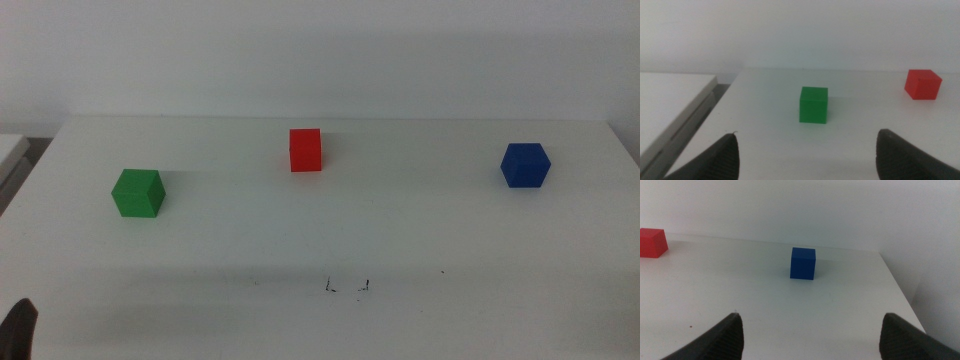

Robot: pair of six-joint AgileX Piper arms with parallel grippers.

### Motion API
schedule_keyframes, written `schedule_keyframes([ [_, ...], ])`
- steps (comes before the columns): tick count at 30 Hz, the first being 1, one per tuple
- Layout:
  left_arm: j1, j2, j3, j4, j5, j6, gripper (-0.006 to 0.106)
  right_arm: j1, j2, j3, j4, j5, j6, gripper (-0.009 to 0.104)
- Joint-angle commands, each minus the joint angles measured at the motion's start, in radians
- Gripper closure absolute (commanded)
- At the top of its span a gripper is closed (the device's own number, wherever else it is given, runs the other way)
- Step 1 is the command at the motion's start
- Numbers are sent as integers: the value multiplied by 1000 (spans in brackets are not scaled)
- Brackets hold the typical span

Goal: Stack red cubes first, then green, then blue cubes in a specific spot.

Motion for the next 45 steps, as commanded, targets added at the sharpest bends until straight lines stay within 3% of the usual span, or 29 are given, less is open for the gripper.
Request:
schedule_keyframes([
  [1, -1, 43, -53, -35, -8, -8, 7, -5, -5, 4, -7, -16, -8, 2],
  [3, -1, 185, -196, -42, 75, 0, 7, -5, -5, 4, -7, -16, -8, 2],
  [9, -1, 707, -783, -87, 663, 0, 7, -5, -5, 4, -7, -16, -8, 2],
  [13, -1, 1015, -1041, -109, 821, -4, 7, -5, -5, 4, -5, -16, -8, 2],
  [16, -48, 1207, -1196, -126, 838, -25, 7, -5, -5, 4, -5, -16, -8, 2],
  [22, -232, 1538, -1471, -2, 846, -258, 7, -5, -5, 4, -5, -16, -8, 2],
  [31, -403, 2001, -1948, 75, 868, -286, 7, -5, -5, 4, -5, -16, -8, 2],
  [38, -433, 2257, -2242, -5, 876, -284, 7, -5, -5, 4, -5, -16, -8, 2],
  [45, -452, 2391, -2378, -12, 900, -284, 7, -5, -5, 4, -5, -16, -8, 2],
])
